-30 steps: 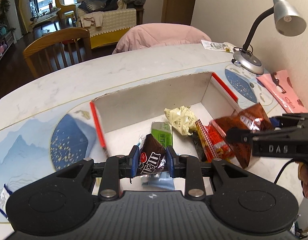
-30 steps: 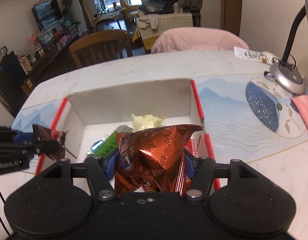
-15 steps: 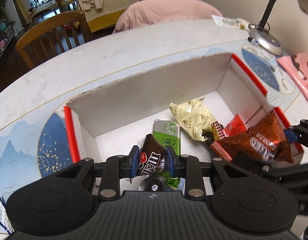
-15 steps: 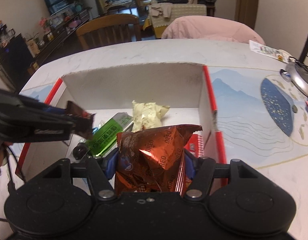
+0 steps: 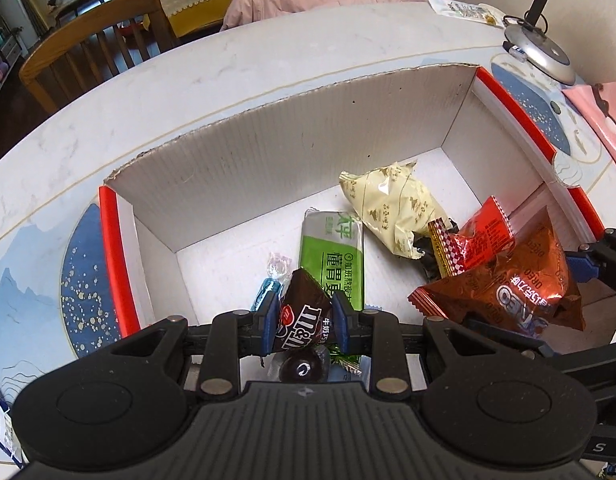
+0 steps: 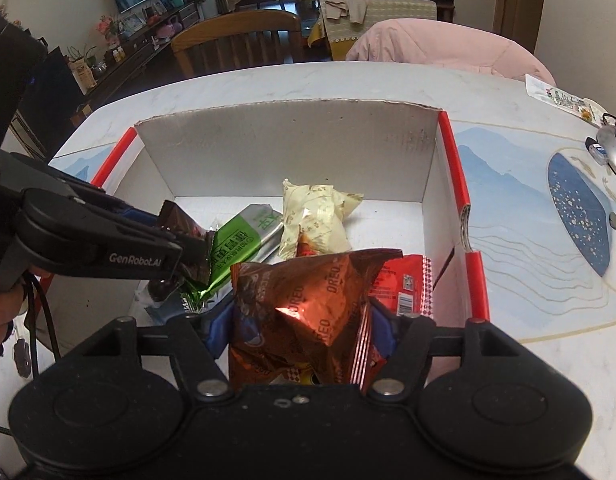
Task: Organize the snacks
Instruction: 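Carry the Oreo bag and M&M packet into the red box, then open both tools to release the Oreo bag and M&M packet, then lift both tools out and move back over the last snacks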
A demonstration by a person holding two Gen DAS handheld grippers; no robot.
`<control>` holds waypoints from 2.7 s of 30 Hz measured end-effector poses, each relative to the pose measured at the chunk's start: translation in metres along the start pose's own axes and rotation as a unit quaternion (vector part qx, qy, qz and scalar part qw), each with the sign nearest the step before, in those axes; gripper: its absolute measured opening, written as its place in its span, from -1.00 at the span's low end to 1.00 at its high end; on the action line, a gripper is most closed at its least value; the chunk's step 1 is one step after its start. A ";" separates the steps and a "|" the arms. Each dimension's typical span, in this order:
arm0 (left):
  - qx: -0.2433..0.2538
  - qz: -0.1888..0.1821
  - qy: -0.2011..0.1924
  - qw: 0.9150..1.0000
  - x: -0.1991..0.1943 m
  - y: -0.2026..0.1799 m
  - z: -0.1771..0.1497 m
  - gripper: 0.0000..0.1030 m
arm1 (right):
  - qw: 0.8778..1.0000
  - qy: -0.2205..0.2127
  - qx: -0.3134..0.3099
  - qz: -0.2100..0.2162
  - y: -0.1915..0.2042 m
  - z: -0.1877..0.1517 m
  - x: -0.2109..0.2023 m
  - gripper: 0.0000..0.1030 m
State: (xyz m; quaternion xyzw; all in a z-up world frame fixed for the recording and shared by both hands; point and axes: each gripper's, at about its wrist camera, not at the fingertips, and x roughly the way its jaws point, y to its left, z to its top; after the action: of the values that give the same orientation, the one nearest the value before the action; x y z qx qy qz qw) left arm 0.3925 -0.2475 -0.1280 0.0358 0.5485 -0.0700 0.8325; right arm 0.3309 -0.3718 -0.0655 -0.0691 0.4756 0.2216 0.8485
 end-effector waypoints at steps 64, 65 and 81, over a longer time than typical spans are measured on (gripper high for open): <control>-0.034 -0.065 -0.194 0.978 -0.179 0.134 -0.128 0.34 | 0.991 -0.136 -0.017 0.007 0.175 -0.012 -0.105 0.97; -0.035 -0.062 -0.198 0.978 -0.181 0.138 -0.132 0.34 | 0.990 -0.137 -0.019 0.009 0.180 -0.012 -0.104 0.98; -0.047 -0.016 -0.189 0.981 -0.171 0.241 -0.180 0.46 | 0.992 -0.101 -0.070 0.038 0.271 -0.033 -0.063 0.99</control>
State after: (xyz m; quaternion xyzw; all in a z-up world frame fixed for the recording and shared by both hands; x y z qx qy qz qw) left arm 0.2002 0.0277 -0.0465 -0.0266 0.3845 -0.0630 0.9206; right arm 0.1566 -0.1602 -0.0050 -0.0876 0.3729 0.2923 0.8763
